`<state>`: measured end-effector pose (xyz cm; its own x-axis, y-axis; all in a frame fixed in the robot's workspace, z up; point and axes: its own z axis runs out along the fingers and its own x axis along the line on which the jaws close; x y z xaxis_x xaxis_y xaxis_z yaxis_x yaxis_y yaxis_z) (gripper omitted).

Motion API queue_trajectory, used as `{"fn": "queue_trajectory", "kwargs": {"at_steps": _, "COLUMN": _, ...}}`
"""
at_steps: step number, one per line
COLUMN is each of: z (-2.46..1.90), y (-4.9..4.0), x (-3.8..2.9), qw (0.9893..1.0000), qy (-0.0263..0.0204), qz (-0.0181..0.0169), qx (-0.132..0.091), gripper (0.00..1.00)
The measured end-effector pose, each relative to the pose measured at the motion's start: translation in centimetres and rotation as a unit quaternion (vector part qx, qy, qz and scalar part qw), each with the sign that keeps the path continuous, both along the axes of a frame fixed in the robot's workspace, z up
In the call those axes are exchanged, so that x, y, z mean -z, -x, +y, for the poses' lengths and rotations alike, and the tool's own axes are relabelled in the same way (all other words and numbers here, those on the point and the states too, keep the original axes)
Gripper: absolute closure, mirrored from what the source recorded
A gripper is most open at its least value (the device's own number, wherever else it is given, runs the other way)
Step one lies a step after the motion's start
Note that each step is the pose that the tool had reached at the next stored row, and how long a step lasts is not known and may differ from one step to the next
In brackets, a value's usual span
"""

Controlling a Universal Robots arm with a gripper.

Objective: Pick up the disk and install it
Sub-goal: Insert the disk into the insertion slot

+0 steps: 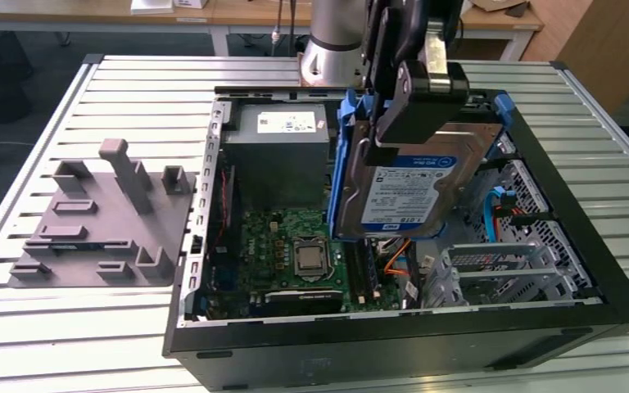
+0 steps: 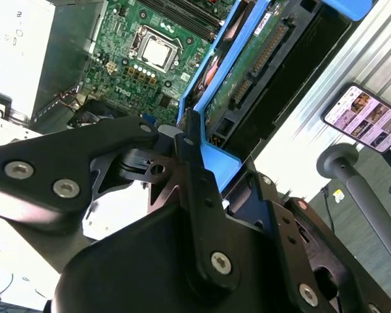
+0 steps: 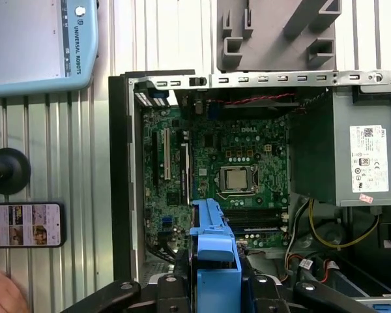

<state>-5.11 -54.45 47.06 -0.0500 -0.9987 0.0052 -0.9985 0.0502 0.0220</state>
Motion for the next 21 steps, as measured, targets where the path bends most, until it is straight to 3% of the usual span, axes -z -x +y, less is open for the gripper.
{"fn": "queue_trajectory", "kwargs": {"at_steps": 10, "z": -0.06, "y": -1.34, "x": 0.03, "qw": 1.0000, "qy": 0.0000, "qz": 0.0000, "qx": 0.000, "gripper": 0.64}}
{"fn": "queue_trajectory", "kwargs": {"at_steps": 18, "z": -0.78, "y": -1.78, "x": 0.15, "qw": 1.0000, "qy": -0.0001, "qz": -0.0002, "qx": 0.000, "gripper": 0.64}}
{"fn": "queue_trajectory", "kwargs": {"at_steps": 21, "z": -0.88, "y": -1.80, "x": 0.19, "qw": 1.0000, "qy": -0.0001, "qz": -0.0034, "qx": 0.000, "gripper": 0.64}}
